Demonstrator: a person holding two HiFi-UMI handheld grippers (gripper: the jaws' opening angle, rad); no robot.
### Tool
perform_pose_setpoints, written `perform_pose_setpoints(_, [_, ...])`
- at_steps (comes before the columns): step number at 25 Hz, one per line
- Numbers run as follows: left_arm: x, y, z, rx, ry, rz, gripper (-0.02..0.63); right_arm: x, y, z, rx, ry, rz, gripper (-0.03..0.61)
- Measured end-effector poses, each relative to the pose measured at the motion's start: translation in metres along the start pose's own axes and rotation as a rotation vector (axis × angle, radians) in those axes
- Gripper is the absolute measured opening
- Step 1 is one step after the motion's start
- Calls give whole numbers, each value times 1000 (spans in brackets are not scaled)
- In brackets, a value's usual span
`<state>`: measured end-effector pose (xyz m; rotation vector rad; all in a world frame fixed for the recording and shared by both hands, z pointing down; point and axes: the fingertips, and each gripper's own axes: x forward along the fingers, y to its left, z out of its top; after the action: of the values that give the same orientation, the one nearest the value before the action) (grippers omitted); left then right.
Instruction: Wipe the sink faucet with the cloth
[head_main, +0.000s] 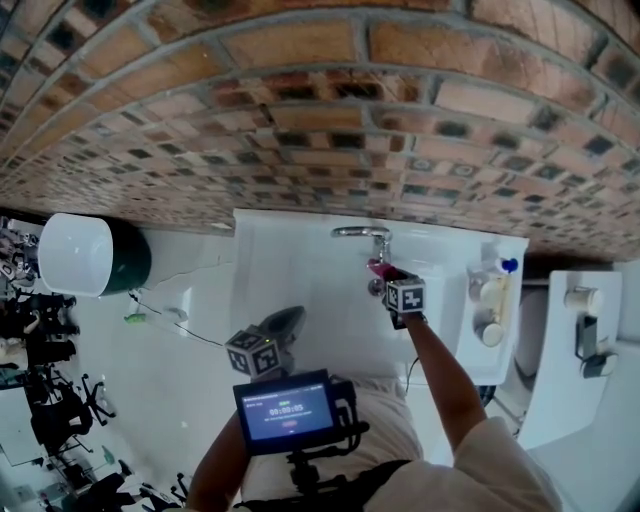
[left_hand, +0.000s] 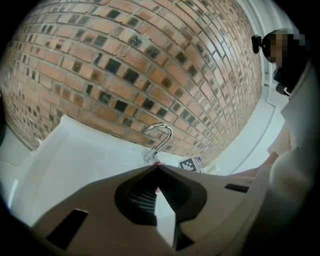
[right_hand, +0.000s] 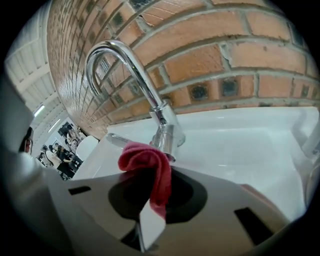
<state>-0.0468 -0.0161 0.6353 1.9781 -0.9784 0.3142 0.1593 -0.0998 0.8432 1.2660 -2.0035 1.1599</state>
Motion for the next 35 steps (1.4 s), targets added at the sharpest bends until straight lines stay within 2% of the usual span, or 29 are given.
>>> perform_pose_setpoints(9, [10,-5,-8,-12,-1,19,-8,8,-22,-4,-46,56,-19,63])
perform_pose_setpoints(14, [8,-7,-8,-20,-11,28,-7,10,-43,-5,-20,76,-74,63])
perform_pose_setpoints(17, [6,-6,-10,-30,-21,32,-7,4,-54,5,5,44,-102,63])
perform_pose_setpoints(22, [4,-5,-10,-34,-27,30,-7,-25,-66,25,115,-82,-103,63])
perform_pose_setpoints(27, [5,-3,-11,-37,-22,28,-7,-42,-69,31,162,-141,-59,63])
perform_pose_setpoints(31, [5,-3,-12,-34,-16,23,-6,-28,-61,37,95,-121,10,63])
perform_pose_setpoints(35, [1,0,-11,-35,-22,28,-8,-15,-44,52,26,-104,118,63])
